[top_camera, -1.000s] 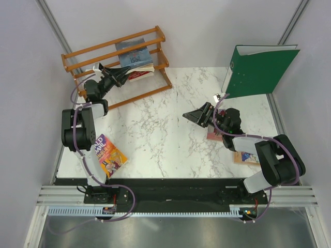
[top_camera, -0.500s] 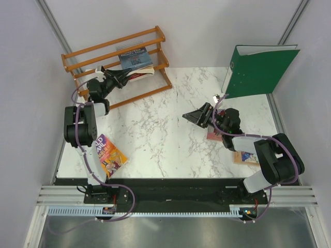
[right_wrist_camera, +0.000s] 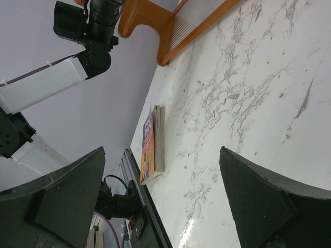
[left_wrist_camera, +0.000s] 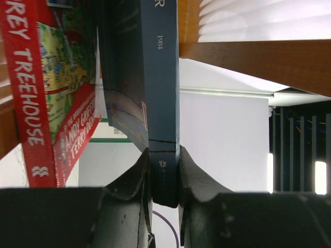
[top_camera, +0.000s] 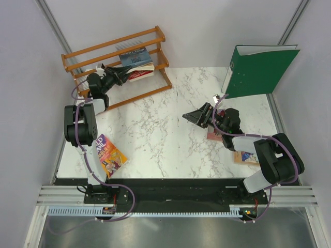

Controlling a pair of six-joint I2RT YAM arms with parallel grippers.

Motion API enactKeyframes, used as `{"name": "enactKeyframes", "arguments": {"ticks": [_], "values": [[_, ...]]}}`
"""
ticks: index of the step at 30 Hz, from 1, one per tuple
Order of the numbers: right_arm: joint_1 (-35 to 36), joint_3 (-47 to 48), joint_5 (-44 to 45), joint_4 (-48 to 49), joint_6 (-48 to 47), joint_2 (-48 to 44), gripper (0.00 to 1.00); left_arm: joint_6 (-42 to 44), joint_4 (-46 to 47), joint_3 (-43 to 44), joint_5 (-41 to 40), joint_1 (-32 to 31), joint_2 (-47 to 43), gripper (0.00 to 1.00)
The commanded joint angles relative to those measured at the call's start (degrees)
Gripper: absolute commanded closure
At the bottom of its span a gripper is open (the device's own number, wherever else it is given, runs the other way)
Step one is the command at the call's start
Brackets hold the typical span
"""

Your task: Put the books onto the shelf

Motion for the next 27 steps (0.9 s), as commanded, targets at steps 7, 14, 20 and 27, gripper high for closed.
{"name": "enactKeyframes", "arguments": {"ticks": [7,14,20,27], "values": [[-0.27,0.21,-1.28,2.74,-0.56,0.54,0.02,6.96,-4.43,4.42,-1.59,0.47,-1.30,0.75],[-0.44,0.21,-1.46,2.82,-0.38,0.45,0.02,8.28,-12.42,7.41,-0.62,0.48,-1.30,0.72],[-0.53,0.21,-1.46,2.82,-0.21,0.19,0.02,9.95,-18.85,8.11,-1.33,0.65,-2.97,0.66],[-0.53,0.12,-1.55,3.00,0.06,-0.25,0.02,13.55,-28.16,6.97,-3.00,1.00,-7.09,0.33]]}}
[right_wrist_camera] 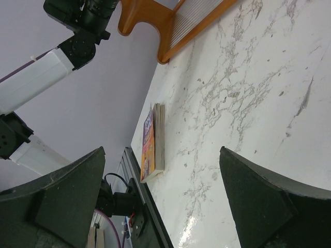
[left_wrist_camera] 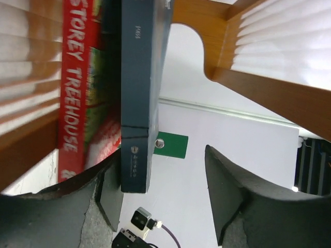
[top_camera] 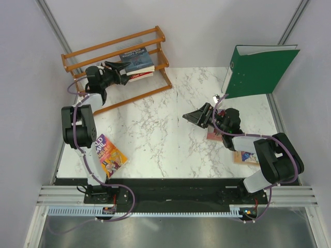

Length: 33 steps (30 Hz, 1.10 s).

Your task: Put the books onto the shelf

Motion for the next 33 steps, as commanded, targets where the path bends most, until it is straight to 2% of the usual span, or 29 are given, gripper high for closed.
{"name": "enactKeyframes", "arguments": {"ticks": [1,9,21,27,33], "values": [[-0.20,0.12,-0.74,3.00,0.12,-0.58,0.02,4.59,-6.31,1.07,-2.19,1.00,-6.55,0.33],[-0.20,0.12,-0.65,2.65,0.04,-1.28,0.02,10.65,-18.35,2.74,-5.00,1.53,-11.21,0.31],[-0.20,0.04,-0.65,2.74,0.30,-1.81,0.02,14.87,-36.97,6.00,-5.79,1.62,-15.42,0.32],[-0.21,0.04,-0.65,2.82,0.30,-1.72,0.02,15.84,-40.07,1.95,-8.52,1.62,-18.68,0.32],[-0.20,-0.05,-0.65,2.65,0.21,-1.99,0.02,19.62,-40.51,-0.07,-14.66,1.53,-20.26,0.32]]}}
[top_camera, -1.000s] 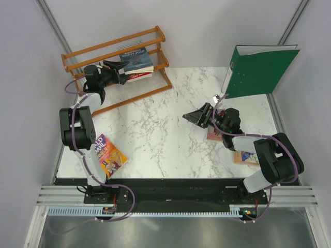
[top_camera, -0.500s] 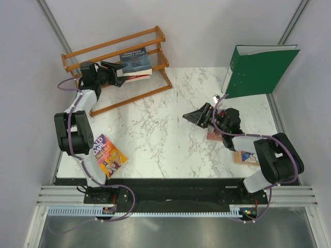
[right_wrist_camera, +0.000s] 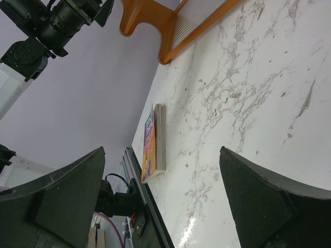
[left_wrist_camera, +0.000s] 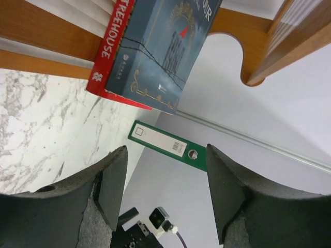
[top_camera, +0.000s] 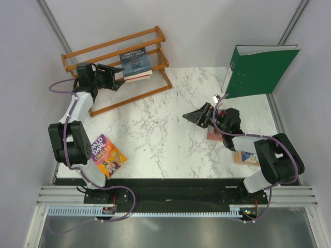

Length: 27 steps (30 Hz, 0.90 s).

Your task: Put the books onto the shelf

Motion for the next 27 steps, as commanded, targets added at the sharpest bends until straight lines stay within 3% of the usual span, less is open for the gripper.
{"name": "enactKeyframes", "arguments": {"ticks": [1,12,27], "values": [[-0.20,-0.05,-0.65,2.65,0.10,-1.64,0.02,6.04,-0.69,-0.77,-6.19,0.29,-2.34,0.32],[-0.20,-0.14,-0.74,2.65,-0.16,-1.02,0.02,10.71,-1.04,0.72,-11.38,0.11,0.47,0.33],[-0.73,-0.49,-0.91,2.74,-0.60,-0.23,0.02,11.68,3.27,4.59,-10.51,-1.73,6.71,0.33]]}}
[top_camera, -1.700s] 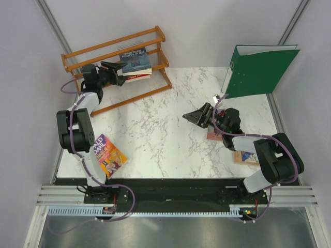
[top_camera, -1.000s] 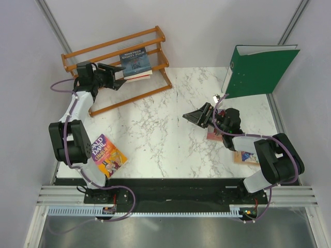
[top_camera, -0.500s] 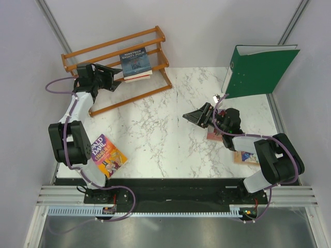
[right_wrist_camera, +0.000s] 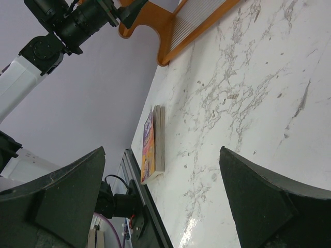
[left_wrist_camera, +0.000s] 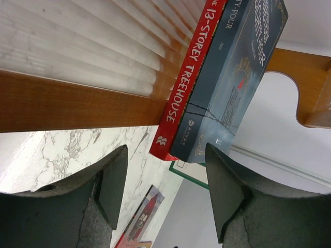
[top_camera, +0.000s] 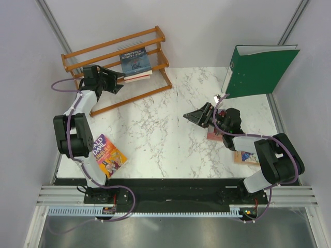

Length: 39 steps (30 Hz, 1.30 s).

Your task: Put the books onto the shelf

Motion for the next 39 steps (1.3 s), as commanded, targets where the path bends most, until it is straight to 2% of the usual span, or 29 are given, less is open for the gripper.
{"name": "enactKeyframes", "arguments": {"ticks": [1,14,18,21,24,25,28,30,31,32,34,35,36,38,39], "values": [[-0.34,-0.38,-0.83,2.65,-0.66,-0.19,0.02,2.13,3.51,3.50,-0.80,-0.80,0.94,0.33],[-0.69,-0.47,-1.35,3.18,-0.40,0.17,0.02,0.55,4.13,6.92,-0.45,-4.22,3.49,0.34],[-0.95,-0.47,-1.53,3.26,-0.49,0.16,0.02,1.16,2.81,5.79,-2.29,-4.14,1.57,0.34],[-1.04,-0.47,-1.62,3.18,-0.40,0.08,0.02,2.74,2.37,2.28,-3.61,-4.14,-2.46,0.34],[-1.22,-0.56,-1.35,2.21,-0.58,-0.89,0.02,3.97,2.27,-5.00,-7.38,-4.14,-9.56,0.32],[-1.39,-0.30,-1.00,1.16,-0.93,-1.93,0.02,4.41,2.98,-9.81,-9.57,-4.05,-11.95,0.32],[-1.65,1.19,1.44,-7.52,-5.57,-5.53,0.02,5.37,6.23,-18.87,-11.17,-4.22,-20.92,0.31],[-1.74,2.51,3.73,-18.14,-11.17,-7.73,0.02,5.90,6.50,-23.02,-10.91,-4.40,-25.40,0.30],[-1.83,4.17,8.01,-22.18,-13.04,-9.92,0.02,7.12,6.50,-26.96,-10.30,-4.66,-29.51,0.30],[-2.01,5.14,10.23,-31.10,-14.71,-10.99,0.02,8.01,6.59,-28.74,-10.12,-4.75,-31.73,0.30],[-2.36,8.05,14.62,-38.54,-19.64,-13.36,0.02,10.63,6.33,-33.30,-8.90,-8.51,-36.29,0.30],[-2.71,9.01,20.47,-46.58,-20.43,-13.89,0.02,11.70,5.89,-34.46,-8.02,-9.57,-37.28,0.30],[-4.19,10.41,22.62,-50.05,-21.05,-14.25,0.02,12.93,5.45,-35.43,-7.22,-10.72,-37.72,0.30],[-6.74,10.34,24.74,-55.68,-21.14,-15.21,0.02,16.62,4.92,-37.54,-2.67,-14.85,-37.21,0.31],[-10.15,9.47,24.75,-57.02,-20.97,-15.56,0.02,17.24,5.00,-38.24,-1.25,-16.34,-36.50,0.32]]}}
